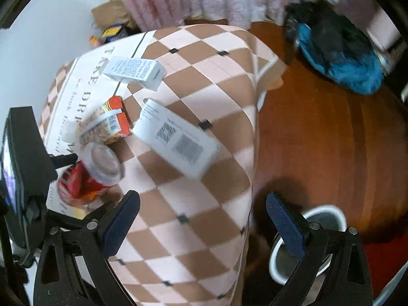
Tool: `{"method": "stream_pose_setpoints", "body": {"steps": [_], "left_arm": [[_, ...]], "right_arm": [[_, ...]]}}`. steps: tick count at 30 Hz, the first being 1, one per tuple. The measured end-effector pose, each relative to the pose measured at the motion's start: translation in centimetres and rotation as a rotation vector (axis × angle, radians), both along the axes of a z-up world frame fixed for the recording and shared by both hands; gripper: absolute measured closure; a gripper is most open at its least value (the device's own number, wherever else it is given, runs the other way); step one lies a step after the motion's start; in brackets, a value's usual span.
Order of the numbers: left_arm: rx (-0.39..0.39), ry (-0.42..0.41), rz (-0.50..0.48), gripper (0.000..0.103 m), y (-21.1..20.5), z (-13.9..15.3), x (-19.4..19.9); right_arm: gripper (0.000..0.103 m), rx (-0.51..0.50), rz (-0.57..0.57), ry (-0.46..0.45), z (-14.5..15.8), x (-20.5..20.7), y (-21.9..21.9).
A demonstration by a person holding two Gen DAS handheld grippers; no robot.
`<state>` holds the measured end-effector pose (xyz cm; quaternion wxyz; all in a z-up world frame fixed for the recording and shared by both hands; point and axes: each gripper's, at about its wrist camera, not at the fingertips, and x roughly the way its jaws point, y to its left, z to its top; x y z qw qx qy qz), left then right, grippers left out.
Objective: Collect trash
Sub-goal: 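Grasp the red cola can with the left gripper while the right gripper grasps the white box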
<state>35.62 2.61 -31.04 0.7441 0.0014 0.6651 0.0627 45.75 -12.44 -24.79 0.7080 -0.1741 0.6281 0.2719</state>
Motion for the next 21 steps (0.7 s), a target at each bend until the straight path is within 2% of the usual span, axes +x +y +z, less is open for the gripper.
{"method": "stream_pose_setpoints", "body": {"steps": [2, 4, 6, 7, 10, 13, 14, 17, 21], "left_arm": [[-0.066, -0.032, 0.098, 0.037, 1.7, 0.3, -0.8], [-0.098, -0.066, 0.173, 0.042, 2.8, 0.8, -1.8], [-0.104, -0.095, 0.231, 0.048, 3.2, 1.2, -3.1], [-0.09, -0.116, 0.25, 0.061, 3.3, 1.6, -3.6], [-0.081, -0.139, 0.277, 0.066, 3.3, 2.2, -4.7], [-0.071, -0.155, 0.292, 0.067, 3.2, 2.3, -5.5], [-0.067, -0.162, 0.304, 0.067, 3.3, 2.4, -5.6], [-0.064, -0.185, 0.339, 0.068, 3.0, 3.3, -5.6], [-0.053, -0.191, 0.362, 0.07, 2.8, 4.0, -5.2]], "right_arm": [[0.003, -0.028, 0.035, -0.016, -0.6, 0.7, 1.4], [0.003, -0.042, 0.06, -0.02, -1.2, 1.4, 2.5], [0.003, -0.063, 0.084, -0.032, -2.0, 2.0, 3.9], [0.003, -0.071, 0.096, -0.039, -2.3, 2.1, 4.5], [0.004, -0.094, 0.148, -0.049, -3.5, 2.4, 6.7], [0.02, -0.13, 0.202, -0.056, -4.7, 1.9, 8.1], [0.021, -0.136, 0.209, -0.051, -5.1, 1.8, 8.4], [0.036, -0.164, 0.192, -0.054, -5.3, 1.3, 8.4], [0.04, -0.134, 0.096, 0.009, -4.8, 0.7, 7.0]]}}
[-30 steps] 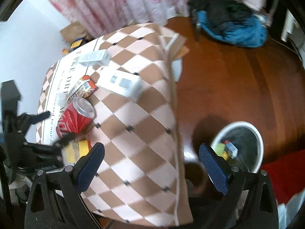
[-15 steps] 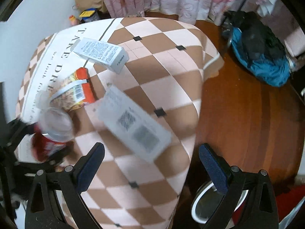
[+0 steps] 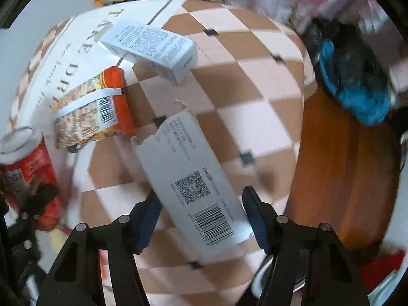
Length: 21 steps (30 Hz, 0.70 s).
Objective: Collect trash
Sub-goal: 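Grasp the red cola can with the left gripper while the right gripper grasps the white box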
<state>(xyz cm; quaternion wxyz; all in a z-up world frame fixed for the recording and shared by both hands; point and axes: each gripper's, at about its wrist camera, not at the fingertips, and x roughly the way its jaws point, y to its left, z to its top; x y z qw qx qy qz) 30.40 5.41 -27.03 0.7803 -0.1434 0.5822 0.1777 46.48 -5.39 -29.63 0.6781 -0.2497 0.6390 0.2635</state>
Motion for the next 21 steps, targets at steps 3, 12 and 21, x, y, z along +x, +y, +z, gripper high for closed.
{"method": "stream_pose_setpoints", "body": {"steps": [3, 12, 21], "left_arm": [[-0.001, -0.003, 0.013, 0.07, 0.0, -0.2, 0.7], [0.064, -0.019, 0.047, 0.07, 0.5, 0.4, 0.3], [0.122, -0.098, 0.061, 0.07, -0.3, 3.8, -1.7]], "right_arm": [[0.041, 0.044, -0.136, 0.098, -0.1, -0.3, -1.7], [0.034, 0.071, -0.127, 0.104, -0.6, -2.6, -2.2], [0.049, 0.146, -0.107, -0.105, 3.7, -6.0, -2.2]]}}
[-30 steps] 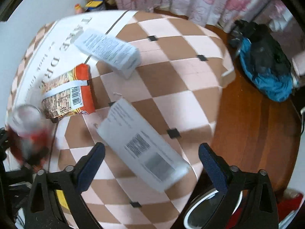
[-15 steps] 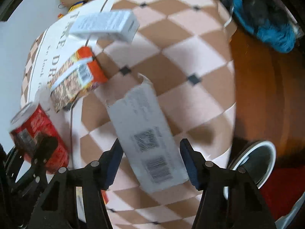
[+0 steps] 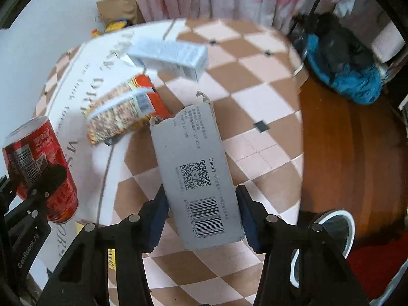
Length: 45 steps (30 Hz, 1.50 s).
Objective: Collect trash
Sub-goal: 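Grasp the red cola can with the left gripper while the right gripper grasps the white box, then carry the cola can and white box to the bin and release both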
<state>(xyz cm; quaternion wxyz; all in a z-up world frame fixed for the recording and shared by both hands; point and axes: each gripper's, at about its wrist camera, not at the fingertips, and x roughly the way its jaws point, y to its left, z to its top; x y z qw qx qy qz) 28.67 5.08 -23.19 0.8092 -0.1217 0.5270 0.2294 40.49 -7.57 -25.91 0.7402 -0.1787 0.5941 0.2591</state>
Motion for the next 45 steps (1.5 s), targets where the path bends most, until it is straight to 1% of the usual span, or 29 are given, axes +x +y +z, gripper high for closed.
{"method": "stream_pose_setpoints", "body": {"steps": [3, 6, 9, 13, 17, 19, 22, 25, 28, 30, 33, 34, 36, 37, 41, 45], "left_arm": [[0.025, -0.031, -0.01, 0.07, -1.1, 1.6, -0.8], [0.043, -0.065, -0.021, 0.07, -2.2, 3.4, -1.6], [0.058, -0.104, -0.041, 0.07, -3.5, 5.4, -2.3], [0.064, -0.161, -0.079, 0.07, -5.5, 8.2, -2.8], [0.065, -0.221, -0.146, 0.07, -8.5, 11.1, -2.6], [0.051, -0.252, -0.187, 0.07, -10.3, 12.5, -2.0], [0.036, -0.285, -0.247, 0.07, -13.1, 13.8, -1.1], [-0.003, -0.303, -0.326, 0.07, -16.8, 14.4, 0.8], [-0.043, -0.292, -0.396, 0.07, -20.1, 13.8, 2.7], [-0.078, -0.268, -0.449, 0.07, -23.0, 12.7, 4.4], [-0.127, -0.221, -0.513, 0.07, -27.0, 10.5, 6.6], [-0.153, -0.196, -0.536, 0.07, -28.4, 9.3, 7.6], [-0.183, -0.155, -0.566, 0.07, -30.7, 7.2, 9.0], [-0.213, -0.125, -0.583, 0.07, -31.9, 5.7, 9.9], [-0.299, -0.025, -0.605, 0.07, -34.9, 0.8, 12.6], [-0.363, 0.066, -0.609, 0.07, -37.1, -3.4, 14.9]], "right_arm": [[0.049, 0.059, -0.022, -0.034, 1.9, -1.2, -0.6], [0.049, 0.119, -0.04, -0.043, 3.3, -2.5, -1.7], [0.05, 0.172, -0.061, -0.07, 4.7, -3.6, -3.0], [0.05, 0.247, -0.099, -0.098, 7.5, -4.8, -5.6], [0.05, 0.308, -0.137, -0.155, 11.0, -5.6, -9.2], [0.05, 0.331, -0.157, -0.175, 12.5, -5.8, -11.4], [0.05, 0.368, -0.206, -0.198, 14.5, -6.2, -15.5], [0.05, 0.385, -0.254, -0.217, 15.8, -6.3, -19.5], [0.05, 0.385, -0.312, -0.237, 16.5, -6.2, -24.0], [0.05, 0.375, -0.356, -0.245, 16.5, -6.1, -27.3], [0.05, 0.344, -0.424, -0.245, 15.4, -5.4, -31.8], [0.05, 0.33, -0.449, -0.242, 14.7, -5.2, -33.4], [0.05, 0.31, -0.516, -0.215, 12.7, -4.3, -36.8], [0.05, 0.299, -0.542, -0.201, 11.7, -4.0, -38.1], [0.05, 0.258, -0.643, -0.1, 5.6, -2.4, -43.3], [0.05, 0.224, -0.714, 0.001, -0.2, -0.9, -47.0]]}}
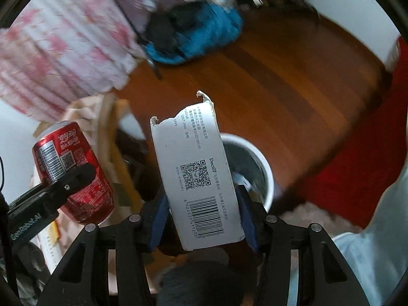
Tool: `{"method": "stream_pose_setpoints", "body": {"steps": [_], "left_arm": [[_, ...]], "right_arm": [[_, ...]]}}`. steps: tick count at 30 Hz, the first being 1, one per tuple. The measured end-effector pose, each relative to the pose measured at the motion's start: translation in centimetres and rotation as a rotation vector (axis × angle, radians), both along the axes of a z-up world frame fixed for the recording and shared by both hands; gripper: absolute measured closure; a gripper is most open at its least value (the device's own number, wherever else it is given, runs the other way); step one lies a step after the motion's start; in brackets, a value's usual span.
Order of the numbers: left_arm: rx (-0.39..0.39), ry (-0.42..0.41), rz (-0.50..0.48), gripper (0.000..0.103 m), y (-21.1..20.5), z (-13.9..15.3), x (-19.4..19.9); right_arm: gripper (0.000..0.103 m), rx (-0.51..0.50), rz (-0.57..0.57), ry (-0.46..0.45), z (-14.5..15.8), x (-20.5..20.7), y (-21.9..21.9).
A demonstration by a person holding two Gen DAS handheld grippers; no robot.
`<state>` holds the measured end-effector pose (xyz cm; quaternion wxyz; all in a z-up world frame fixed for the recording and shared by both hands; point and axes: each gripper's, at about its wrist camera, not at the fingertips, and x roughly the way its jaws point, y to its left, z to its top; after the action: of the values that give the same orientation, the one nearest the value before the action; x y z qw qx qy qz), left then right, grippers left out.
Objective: Collect trash
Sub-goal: 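Carry the cola can and white box to the bin and release both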
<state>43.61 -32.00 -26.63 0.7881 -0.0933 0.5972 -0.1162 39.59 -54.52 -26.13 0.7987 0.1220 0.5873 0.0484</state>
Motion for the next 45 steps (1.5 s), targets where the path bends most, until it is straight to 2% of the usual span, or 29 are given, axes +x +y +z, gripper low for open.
{"method": "stream_pose_setpoints", "body": {"steps": [3, 7, 11, 12, 13, 15, 18, 19, 20, 24, 25, 26, 34, 45], "left_arm": [[-0.018, 0.069, -0.02, 0.07, -1.5, -2.6, 1.4], [-0.051, 0.138, -0.034, 0.069, -2.4, -4.6, 2.3], [-0.007, 0.169, -0.016, 0.066, -2.6, -5.3, 2.0], [-0.007, 0.174, -0.01, 0.058, -2.5, -5.4, 2.1], [-0.005, 0.176, -0.006, 0.045, -2.3, -5.3, 2.0], [-0.007, 0.173, 0.0, 0.028, -2.3, -5.2, 1.6], [0.013, 0.17, 0.012, 0.022, -1.9, -4.8, 1.2], [0.028, 0.168, 0.016, 0.013, -1.8, -4.5, 1.1], [0.039, 0.163, 0.019, 0.01, -1.6, -4.4, 0.9], [0.073, 0.121, 0.036, 0.008, -0.4, -3.3, 0.4], [0.088, 0.109, 0.04, 0.008, -0.1, -3.0, 0.1], [0.104, 0.093, 0.042, 0.008, 0.0, -2.4, -0.2], [0.163, -0.001, 0.054, 0.008, 0.9, 1.8, -2.7], [0.184, -0.119, 0.069, 0.008, 2.1, 8.1, -5.4]], "right_arm": [[0.05, -0.001, -0.038, 0.072, -3.9, 1.1, -2.3], [0.05, 0.01, -0.066, 0.138, -7.4, 1.9, -4.0], [0.049, 0.023, -0.084, 0.18, -9.7, 2.9, -3.8], [0.049, 0.025, -0.086, 0.194, -10.3, 3.2, -3.9], [0.049, 0.028, -0.089, 0.208, -10.8, 3.3, -3.9], [0.048, 0.031, -0.092, 0.224, -11.1, 3.3, -3.9], [0.048, 0.033, -0.088, 0.246, -11.7, 3.5, -3.5], [0.046, 0.033, -0.09, 0.249, -11.7, 3.4, -3.6], [0.036, 0.03, -0.093, 0.252, -11.7, 3.4, -3.6], [0.012, 0.024, -0.1, 0.255, -10.8, 3.4, -3.6], [0.003, 0.021, -0.098, 0.258, -10.5, 3.2, -3.5], [0.0, 0.013, -0.097, 0.262, -10.2, 3.1, -3.4], [0.0, -0.08, -0.046, 0.267, -6.2, 1.1, -1.5], [0.0, -0.121, -0.032, 0.162, 2.3, -1.9, -0.2]]}}
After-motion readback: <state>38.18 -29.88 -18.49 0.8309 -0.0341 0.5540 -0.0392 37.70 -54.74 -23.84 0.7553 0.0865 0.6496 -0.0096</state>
